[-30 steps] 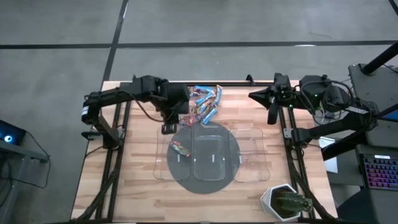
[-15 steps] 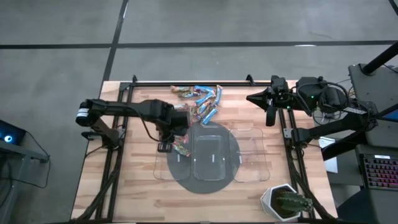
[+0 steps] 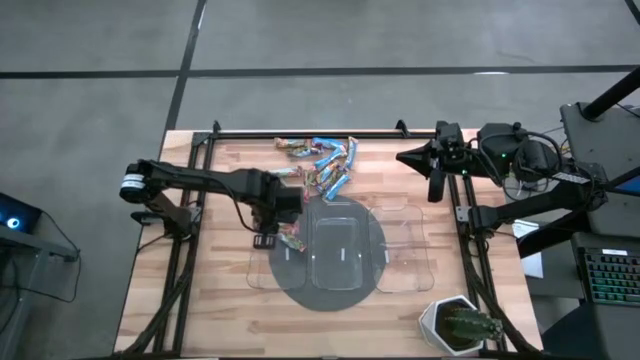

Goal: Pick and place Granola Bars by type
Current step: Put the red granola bar into the left transparent bin

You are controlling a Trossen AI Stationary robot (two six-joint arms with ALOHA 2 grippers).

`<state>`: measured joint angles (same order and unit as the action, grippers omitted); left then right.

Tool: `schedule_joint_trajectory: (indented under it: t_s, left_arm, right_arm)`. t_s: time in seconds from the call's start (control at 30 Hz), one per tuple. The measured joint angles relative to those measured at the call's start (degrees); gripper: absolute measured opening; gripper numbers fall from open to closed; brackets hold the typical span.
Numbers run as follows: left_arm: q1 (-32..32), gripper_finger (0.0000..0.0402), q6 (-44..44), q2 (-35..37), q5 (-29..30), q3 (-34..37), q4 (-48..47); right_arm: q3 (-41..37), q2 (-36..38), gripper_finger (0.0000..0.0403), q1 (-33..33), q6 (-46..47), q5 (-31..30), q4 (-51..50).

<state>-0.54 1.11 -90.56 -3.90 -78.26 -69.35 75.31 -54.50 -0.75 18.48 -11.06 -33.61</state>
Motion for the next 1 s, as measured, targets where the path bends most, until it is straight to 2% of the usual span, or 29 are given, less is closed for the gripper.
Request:
schedule_joint_trajectory:
  t_s: [0.47, 0.73, 1.0]
  left_arm:
    - [0.04, 0.0180, -1.89, 0.00, 1.92, -0.87, 0.81]
    - [0.04, 0.0183, -1.23, -0.02, 2.02, -0.87, 0.51]
    - [1.76, 0.0161, 3.43, -0.11, 8.77, -3.70, -4.28]
  right_arm:
    - [-0.04, 0.00, 0.0008, 0.00, -0.44, 1.03, 0.00]
    - [-0.04, 0.00, 0.0008, 0.00, -0.44, 1.03, 0.00]
    - [-0.04, -0.02, 0.0008, 0.00, -0.46, 1.03, 0.02]
